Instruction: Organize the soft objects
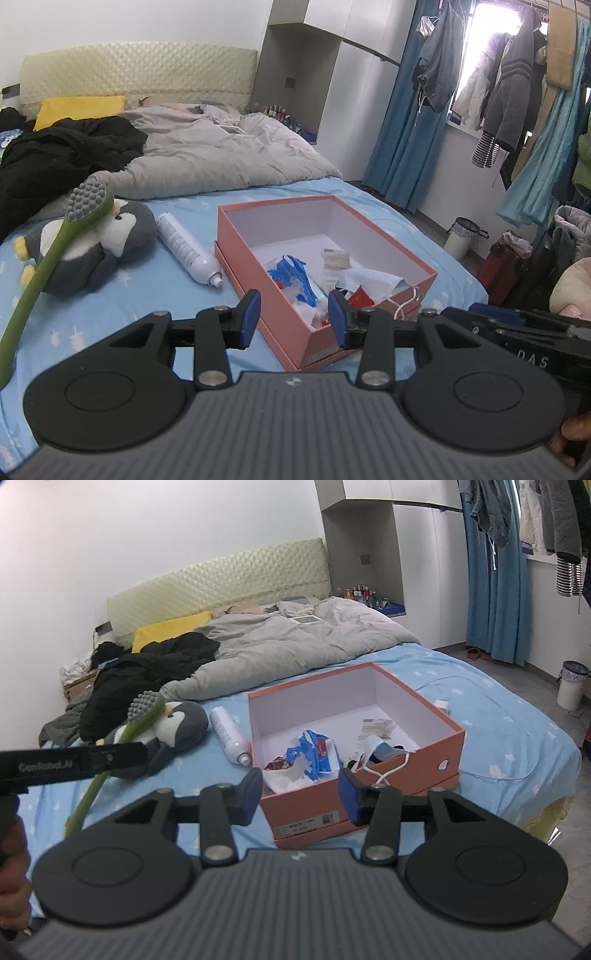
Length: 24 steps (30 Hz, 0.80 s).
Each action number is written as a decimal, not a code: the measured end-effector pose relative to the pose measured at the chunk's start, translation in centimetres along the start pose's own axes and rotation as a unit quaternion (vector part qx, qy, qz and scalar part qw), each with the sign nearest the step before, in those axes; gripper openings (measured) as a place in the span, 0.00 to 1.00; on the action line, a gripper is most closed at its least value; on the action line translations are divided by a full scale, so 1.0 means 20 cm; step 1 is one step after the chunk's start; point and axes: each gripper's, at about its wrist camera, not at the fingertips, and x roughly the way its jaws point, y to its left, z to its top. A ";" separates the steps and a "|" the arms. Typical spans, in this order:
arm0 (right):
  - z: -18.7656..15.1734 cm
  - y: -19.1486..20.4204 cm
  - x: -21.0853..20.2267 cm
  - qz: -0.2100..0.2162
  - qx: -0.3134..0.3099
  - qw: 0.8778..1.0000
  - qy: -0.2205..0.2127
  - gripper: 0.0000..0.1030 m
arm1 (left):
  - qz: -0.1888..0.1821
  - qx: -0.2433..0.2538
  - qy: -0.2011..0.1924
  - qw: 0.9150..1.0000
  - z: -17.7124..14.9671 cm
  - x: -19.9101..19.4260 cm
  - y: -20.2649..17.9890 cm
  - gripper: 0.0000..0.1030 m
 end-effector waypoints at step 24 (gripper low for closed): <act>0.02 -0.09 0.00 -0.045 0.016 0.999 -0.003 1.00 | 0.019 0.012 0.024 0.999 -0.04 0.06 -0.01 1.00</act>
